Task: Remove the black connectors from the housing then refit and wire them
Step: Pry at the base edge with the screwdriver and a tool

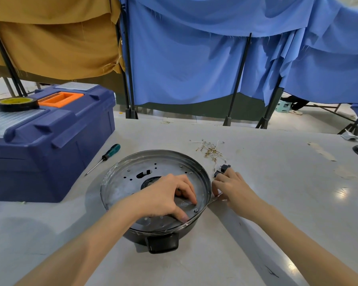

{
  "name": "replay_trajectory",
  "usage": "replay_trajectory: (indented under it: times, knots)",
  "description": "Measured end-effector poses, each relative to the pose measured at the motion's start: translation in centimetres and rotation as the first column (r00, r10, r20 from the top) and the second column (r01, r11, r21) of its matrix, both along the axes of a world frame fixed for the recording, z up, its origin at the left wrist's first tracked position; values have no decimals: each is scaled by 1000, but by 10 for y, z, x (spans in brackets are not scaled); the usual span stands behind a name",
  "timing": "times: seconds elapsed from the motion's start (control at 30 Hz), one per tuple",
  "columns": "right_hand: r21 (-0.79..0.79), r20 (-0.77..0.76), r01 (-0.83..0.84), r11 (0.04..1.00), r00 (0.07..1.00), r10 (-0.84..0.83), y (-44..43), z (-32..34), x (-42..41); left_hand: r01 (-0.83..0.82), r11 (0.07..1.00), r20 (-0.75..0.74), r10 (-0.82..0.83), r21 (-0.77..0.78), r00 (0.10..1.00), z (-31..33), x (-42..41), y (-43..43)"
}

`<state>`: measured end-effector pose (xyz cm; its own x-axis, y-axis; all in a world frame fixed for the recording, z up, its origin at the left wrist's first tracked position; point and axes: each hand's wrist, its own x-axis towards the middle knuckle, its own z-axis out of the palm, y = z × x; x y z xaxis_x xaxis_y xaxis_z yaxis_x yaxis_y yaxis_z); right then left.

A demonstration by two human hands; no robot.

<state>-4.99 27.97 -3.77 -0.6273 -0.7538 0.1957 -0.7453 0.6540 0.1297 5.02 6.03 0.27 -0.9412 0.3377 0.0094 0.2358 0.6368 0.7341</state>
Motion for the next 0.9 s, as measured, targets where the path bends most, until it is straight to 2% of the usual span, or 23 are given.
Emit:
replay_trajectory:
  times: [0.17,0.27,0.43,0.5,0.6,0.7,0.9]
  knots:
    - [-98,-65,61,993,996,-68,5,13,0,0,1000,1,0,2,1000,0,-1,-1]
    - [-266,28,104,958,995,-100,5,31,-3,3,1000,10,-3,5,1000,0,-2,-1]
    - [-658,233,196,727,971,-52,-3,66,7,0,1000,11,0,-1,1000,0,-4,-2]
    - [-745,357,242,622,932,66,-5,76,16,7,1000,6,-7,-1,1000,-1,-4,-2]
    - [-786,530,328,525,793,299,-8,85,27,-5,1000,-4,5,18,1000,-1,-3,-2]
    - [-776,600,377,506,687,409,-8,86,32,-14,1000,-14,14,23,1000,0,-1,0]
    - [-739,629,315,595,637,446,-16,76,43,-13,1000,-36,14,7,999,-1,-1,0]
